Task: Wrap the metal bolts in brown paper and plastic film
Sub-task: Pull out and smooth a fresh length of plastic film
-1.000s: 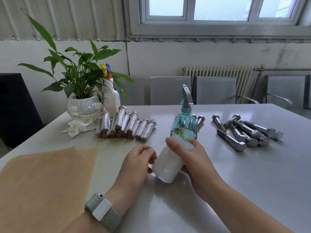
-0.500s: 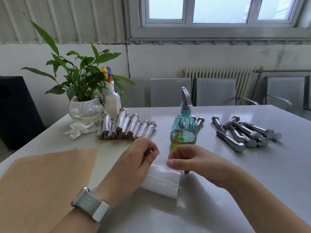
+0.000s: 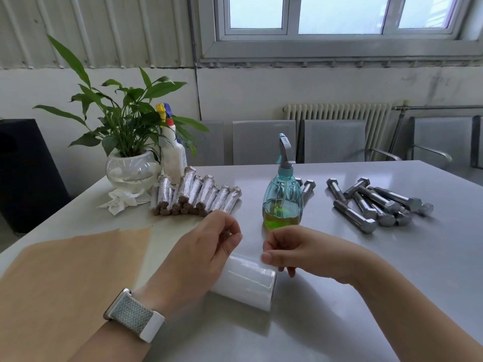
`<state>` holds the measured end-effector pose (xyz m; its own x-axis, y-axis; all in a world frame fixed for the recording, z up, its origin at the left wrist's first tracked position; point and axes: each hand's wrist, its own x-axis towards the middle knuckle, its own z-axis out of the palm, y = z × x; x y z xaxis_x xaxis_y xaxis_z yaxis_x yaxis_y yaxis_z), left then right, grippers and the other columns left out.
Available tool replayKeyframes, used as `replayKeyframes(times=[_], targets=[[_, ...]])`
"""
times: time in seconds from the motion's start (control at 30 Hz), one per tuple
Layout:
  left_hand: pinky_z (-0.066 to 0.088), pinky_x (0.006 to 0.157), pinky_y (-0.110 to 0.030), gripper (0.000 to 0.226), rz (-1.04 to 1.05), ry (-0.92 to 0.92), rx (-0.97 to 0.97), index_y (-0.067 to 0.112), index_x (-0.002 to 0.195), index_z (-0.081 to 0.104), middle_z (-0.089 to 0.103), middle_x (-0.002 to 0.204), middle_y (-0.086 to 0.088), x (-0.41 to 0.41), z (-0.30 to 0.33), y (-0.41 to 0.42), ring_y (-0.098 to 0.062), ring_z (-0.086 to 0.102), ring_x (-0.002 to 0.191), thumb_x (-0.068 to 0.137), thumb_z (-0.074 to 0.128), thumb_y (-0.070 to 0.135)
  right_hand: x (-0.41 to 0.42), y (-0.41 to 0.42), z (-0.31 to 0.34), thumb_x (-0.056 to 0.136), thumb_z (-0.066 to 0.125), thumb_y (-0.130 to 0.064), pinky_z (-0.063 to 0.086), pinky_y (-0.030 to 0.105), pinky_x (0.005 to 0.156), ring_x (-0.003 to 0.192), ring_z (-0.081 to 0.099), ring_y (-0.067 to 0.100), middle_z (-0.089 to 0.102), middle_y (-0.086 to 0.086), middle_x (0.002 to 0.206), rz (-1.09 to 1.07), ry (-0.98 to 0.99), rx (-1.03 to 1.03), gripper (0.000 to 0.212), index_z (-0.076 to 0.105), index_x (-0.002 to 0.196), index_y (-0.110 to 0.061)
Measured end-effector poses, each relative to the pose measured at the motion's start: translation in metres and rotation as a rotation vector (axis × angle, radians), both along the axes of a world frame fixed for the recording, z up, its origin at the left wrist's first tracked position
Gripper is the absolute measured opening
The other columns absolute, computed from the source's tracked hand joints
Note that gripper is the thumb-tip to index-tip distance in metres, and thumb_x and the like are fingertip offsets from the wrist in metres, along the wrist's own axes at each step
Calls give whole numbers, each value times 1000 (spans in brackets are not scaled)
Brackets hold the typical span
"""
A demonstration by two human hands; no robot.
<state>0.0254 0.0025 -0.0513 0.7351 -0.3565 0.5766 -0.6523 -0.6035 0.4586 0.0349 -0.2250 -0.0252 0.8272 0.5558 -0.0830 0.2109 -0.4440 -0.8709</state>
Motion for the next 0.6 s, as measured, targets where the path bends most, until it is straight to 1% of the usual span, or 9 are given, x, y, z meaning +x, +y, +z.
replayKeyframes(times=[0.07, 0.17, 0.23, 0.33, 0.4, 0.47, 0.53, 0.6], targets=[[49, 68, -31, 12, 20, -23, 42, 41, 92, 41, 56, 86, 17, -3, 2, 0, -10, 60, 75, 93, 36, 53, -1, 0, 1, 95, 64, -20, 48, 29, 66, 69, 53, 8, 58, -11, 69, -4, -45, 5, 16, 58, 80, -20], [44, 65, -19, 12, 31, -17, 110, 46, 95, 36, 54, 89, 23, -8, 5, 2, -6, 57, 75, 92, 29, 55, -3, 2, 1, 96, 61, -22, 47, 28, 64, 66, 54, 4, 59, -16, 65, -5, -145, -44, 18, 55, 80, -24], [40, 65, -14, 18, 32, 9, 156, 47, 104, 36, 53, 89, 23, -10, 7, 3, -2, 55, 78, 93, 25, 55, -3, 3, 2, 96, 60, -22, 48, 29, 63, 64, 54, 4, 58, -17, 64, 5, -178, -61, 18, 53, 80, -25], [36, 67, -16, 28, 39, 1, 263, 49, 120, 35, 57, 89, 22, -9, 12, 3, -1, 53, 80, 96, 22, 51, -3, 3, 3, 97, 60, -22, 52, 31, 63, 64, 55, 9, 56, -14, 63, -2, -186, -9, 14, 55, 83, -23], [36, 72, -16, 30, 46, -39, 323, 46, 124, 41, 63, 103, 21, -7, 16, 1, -2, 55, 92, 99, 23, 45, -3, 2, 5, 96, 61, -20, 54, 33, 66, 66, 57, 12, 58, -10, 66, -5, -179, 36, 13, 57, 84, -22], [35, 77, -12, 37, 37, -62, 382, 42, 124, 49, 61, 117, 23, -8, 20, 0, 0, 55, 105, 98, 22, 44, -2, 0, 5, 94, 64, -23, 55, 34, 70, 69, 59, 10, 61, -10, 71, -9, -204, 30, 16, 59, 81, -30], [39, 81, -12, 41, 23, -67, 409, 39, 121, 53, 60, 117, 24, -9, 24, 0, 1, 56, 105, 97, 20, 44, -2, -2, 4, 93, 66, -30, 52, 34, 75, 72, 58, 7, 62, -13, 76, -28, -267, -5, 17, 60, 78, -36], [43, 80, -15, 39, -8, -71, 377, 34, 114, 58, 59, 106, 28, -9, 28, 0, 3, 58, 96, 98, 23, 41, -2, -1, 4, 93, 65, -30, 53, 36, 79, 77, 60, 11, 67, -12, 82, -40, -290, 20, 14, 59, 81, -33]])
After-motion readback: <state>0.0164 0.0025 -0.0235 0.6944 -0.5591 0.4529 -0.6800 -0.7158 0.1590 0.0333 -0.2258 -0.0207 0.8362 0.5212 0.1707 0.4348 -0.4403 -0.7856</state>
